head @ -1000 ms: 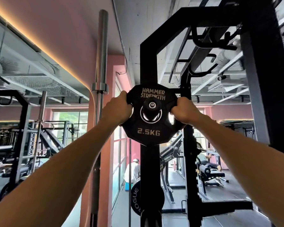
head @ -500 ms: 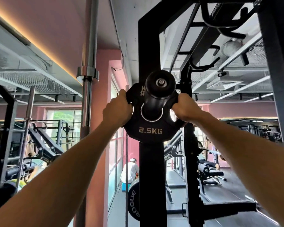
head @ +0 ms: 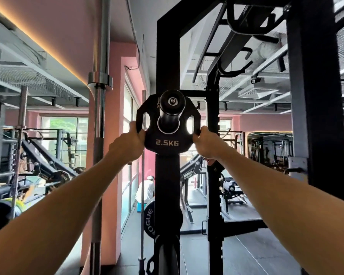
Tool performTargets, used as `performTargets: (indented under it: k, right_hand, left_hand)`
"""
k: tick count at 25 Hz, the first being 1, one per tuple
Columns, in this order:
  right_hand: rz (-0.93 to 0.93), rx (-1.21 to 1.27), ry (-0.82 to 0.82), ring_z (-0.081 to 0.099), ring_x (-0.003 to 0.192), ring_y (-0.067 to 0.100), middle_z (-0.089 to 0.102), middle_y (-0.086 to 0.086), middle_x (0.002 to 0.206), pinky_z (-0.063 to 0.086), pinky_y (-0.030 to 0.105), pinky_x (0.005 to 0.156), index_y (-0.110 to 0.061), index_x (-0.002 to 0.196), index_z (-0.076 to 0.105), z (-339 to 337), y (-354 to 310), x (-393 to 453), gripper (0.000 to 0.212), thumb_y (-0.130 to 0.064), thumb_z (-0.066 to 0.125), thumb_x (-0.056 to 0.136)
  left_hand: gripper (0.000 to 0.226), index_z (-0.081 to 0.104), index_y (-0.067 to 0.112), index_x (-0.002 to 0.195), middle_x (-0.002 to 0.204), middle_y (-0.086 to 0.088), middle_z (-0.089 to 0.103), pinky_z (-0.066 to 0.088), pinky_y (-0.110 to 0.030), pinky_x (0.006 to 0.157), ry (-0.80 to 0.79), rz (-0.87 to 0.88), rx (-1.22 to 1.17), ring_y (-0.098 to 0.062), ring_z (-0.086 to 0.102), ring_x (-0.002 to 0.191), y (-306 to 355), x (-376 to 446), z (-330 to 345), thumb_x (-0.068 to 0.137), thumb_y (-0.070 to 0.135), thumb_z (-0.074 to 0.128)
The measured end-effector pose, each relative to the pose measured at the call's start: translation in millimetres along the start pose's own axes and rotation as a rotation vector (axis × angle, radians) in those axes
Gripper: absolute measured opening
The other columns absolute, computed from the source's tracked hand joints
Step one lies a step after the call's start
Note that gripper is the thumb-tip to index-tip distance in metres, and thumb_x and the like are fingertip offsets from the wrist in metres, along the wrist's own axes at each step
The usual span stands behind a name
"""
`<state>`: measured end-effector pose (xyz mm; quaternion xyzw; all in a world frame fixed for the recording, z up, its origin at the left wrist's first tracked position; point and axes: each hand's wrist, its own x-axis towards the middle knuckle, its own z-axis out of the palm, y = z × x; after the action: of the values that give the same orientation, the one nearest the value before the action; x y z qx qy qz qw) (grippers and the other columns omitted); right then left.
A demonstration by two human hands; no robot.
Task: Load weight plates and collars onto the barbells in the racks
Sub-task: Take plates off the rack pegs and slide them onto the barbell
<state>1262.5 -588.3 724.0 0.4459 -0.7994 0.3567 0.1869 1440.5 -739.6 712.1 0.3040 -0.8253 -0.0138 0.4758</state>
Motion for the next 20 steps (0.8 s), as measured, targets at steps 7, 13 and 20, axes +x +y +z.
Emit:
performTargets:
  k: [7,13,20]
  right_hand:
    - [-0.051,-0.047,-0.277,0.054,0.113,0.026,0.054,0.012,0.132,0.045,0.035,0.093,-0.007,0.134,0.041,-15,52,-116,0.061,-0.046,0.059,0.09]
    - [-0.131,-0.046,-0.406,0.05,0.12,0.026,0.049,0.009,0.136,0.041,0.035,0.099,-0.009,0.134,0.043,-50,76,-200,0.066,-0.052,0.061,0.087]
    - [-0.167,0.008,-0.432,0.052,0.118,0.025,0.05,0.008,0.136,0.042,0.04,0.103,-0.011,0.135,0.045,-105,83,-275,0.07,-0.056,0.061,0.084]
  left_hand:
    - [0.058,0.049,0.025,0.136,0.139,-0.011,0.054,0.041,-0.037,0.1,-0.424,-0.086,0.01,-0.027,0.053,0.124,2,-149,-11,0.088,0.056,0.06]
    - [0.059,0.049,0.029,0.132,0.136,-0.01,0.054,0.042,-0.033,0.095,-0.45,-0.158,-0.079,-0.025,0.055,0.117,55,-240,-46,0.083,0.055,0.067]
    - [0.062,0.048,0.027,0.133,0.138,-0.012,0.05,0.038,-0.032,0.087,-0.442,-0.148,-0.088,-0.026,0.052,0.118,127,-307,-110,0.081,0.056,0.068]
